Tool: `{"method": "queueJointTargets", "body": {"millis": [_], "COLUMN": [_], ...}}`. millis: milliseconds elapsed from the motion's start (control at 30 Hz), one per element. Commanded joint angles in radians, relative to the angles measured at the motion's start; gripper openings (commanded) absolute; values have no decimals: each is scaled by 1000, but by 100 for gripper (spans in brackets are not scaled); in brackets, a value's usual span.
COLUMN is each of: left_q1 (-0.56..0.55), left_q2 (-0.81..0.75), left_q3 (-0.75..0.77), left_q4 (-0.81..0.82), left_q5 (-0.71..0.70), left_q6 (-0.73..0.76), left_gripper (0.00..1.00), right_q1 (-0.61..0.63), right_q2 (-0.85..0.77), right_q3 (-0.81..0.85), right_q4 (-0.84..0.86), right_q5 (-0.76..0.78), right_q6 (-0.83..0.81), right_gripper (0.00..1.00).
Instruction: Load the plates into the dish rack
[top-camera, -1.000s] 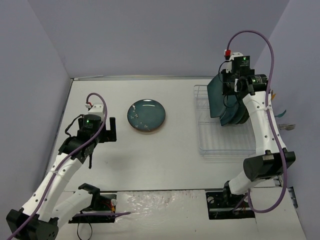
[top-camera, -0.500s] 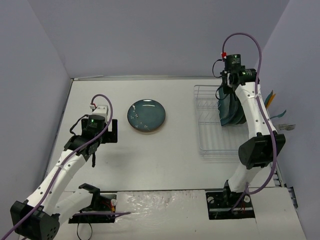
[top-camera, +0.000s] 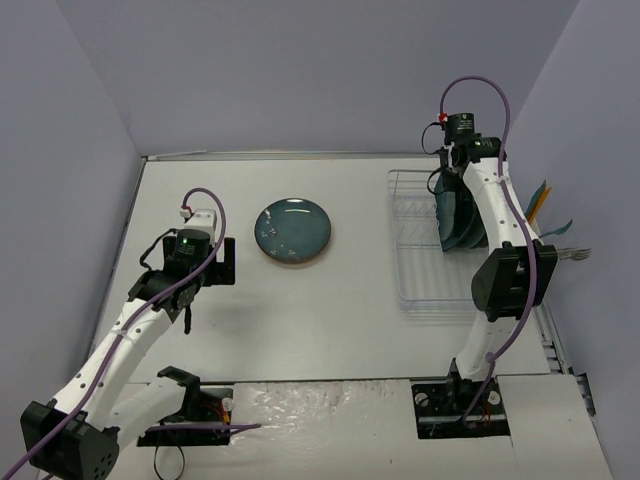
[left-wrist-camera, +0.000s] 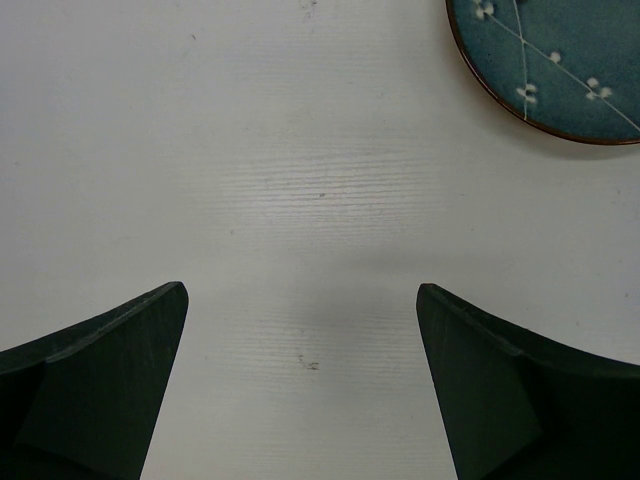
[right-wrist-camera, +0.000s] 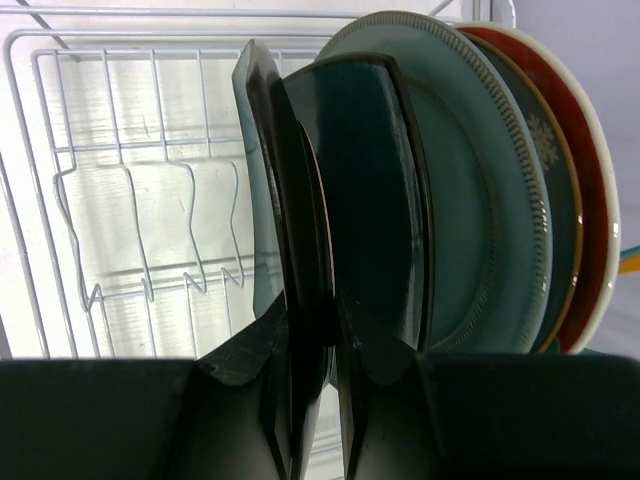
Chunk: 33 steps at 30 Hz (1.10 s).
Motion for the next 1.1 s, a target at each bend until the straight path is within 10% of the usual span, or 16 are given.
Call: {"method": "queueJointTargets", "body": {"millis": [0,367,633,1067], "left_q1": [7,9,11,12], "left_q2": [-3,1,4,81], "left_q3": [34,34,31,85], "left_q4": [50,49,52,80], "left_q5": [-20,-18,15,164], "left_q6": [23,22,5,-146], "left_gripper": [97,97,97,97], "right_q1": [-16,-21,-21,-13], "right_q2": [-23,0,-22,-252], "right_q3": [0,-75,-95,-74], "right_q4": [99,96,96,101], "right_q5": [-47,-85,-102,-206], "right_q6": [-15,-14,4,29], "right_gripper": [0,2,48,78]}}
